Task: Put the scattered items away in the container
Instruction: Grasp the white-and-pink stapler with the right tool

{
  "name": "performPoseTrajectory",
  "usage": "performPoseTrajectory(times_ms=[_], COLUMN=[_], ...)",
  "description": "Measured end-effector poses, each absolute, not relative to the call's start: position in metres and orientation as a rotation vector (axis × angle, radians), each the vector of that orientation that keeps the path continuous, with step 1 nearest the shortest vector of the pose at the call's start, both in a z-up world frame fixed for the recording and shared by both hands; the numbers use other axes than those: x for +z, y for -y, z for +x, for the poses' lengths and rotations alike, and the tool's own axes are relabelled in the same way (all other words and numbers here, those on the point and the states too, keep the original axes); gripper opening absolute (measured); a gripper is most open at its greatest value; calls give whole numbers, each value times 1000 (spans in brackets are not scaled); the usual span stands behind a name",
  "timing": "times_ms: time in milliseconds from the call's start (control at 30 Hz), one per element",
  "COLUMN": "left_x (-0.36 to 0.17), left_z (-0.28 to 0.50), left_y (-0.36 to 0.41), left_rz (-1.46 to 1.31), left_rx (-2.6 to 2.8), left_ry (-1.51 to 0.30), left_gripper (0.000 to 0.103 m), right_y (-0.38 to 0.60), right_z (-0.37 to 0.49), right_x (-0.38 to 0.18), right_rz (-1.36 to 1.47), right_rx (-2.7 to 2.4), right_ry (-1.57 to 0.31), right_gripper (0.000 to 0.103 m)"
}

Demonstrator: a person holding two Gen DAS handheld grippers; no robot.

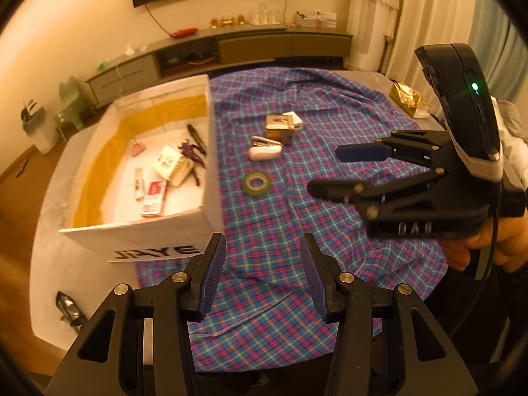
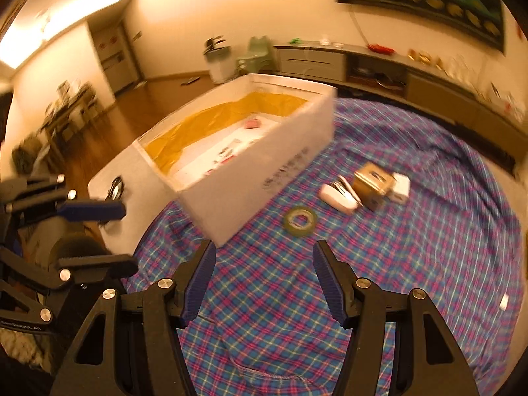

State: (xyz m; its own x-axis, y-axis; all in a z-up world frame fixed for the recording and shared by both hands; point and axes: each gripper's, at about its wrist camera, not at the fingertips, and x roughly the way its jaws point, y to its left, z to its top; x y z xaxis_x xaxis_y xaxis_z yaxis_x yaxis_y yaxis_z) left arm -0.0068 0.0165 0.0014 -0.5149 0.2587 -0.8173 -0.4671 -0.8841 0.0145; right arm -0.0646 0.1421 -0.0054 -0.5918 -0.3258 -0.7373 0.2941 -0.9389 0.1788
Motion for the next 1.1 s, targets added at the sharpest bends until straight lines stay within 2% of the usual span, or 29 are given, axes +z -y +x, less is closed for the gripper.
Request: performPoseTrajectory(times_ms=[167,300,500,900,933,1000,1100], left_x=[-16,-35,-63,-111,-114,-120,-127], left_z=[-23,-43,-77,-130,-133,-139,-146], left_y=[-35,-51,-62,-72,-71,-72,-75], left_rz=[-1271,-1309,-1378,-1435,-1437,-1441,-1431], left_rx=[2365,2352,2338,2387,2391,2397,2400], left_ry=[-298,-268,-147,-8,0,10,6], left_gripper=[50,50,51,51,51,51,51], right_y=[-183,-196,-191,-151,-151,-159,-186], right_z=[-82,-101,-144,-229,-232,-236,-240], right_x=[-29,-44,-57,-116,-119,-121,-119], right_rz=[1244,1288,1302,1295,1299,1307,1364], right_rx=[-2573,-2580,-2563,-2460,-2455,-2453,-2405], right_ry=[253,274,152,-262,-265,-187,114], right_gripper=[62,62,62,62,57,40,39])
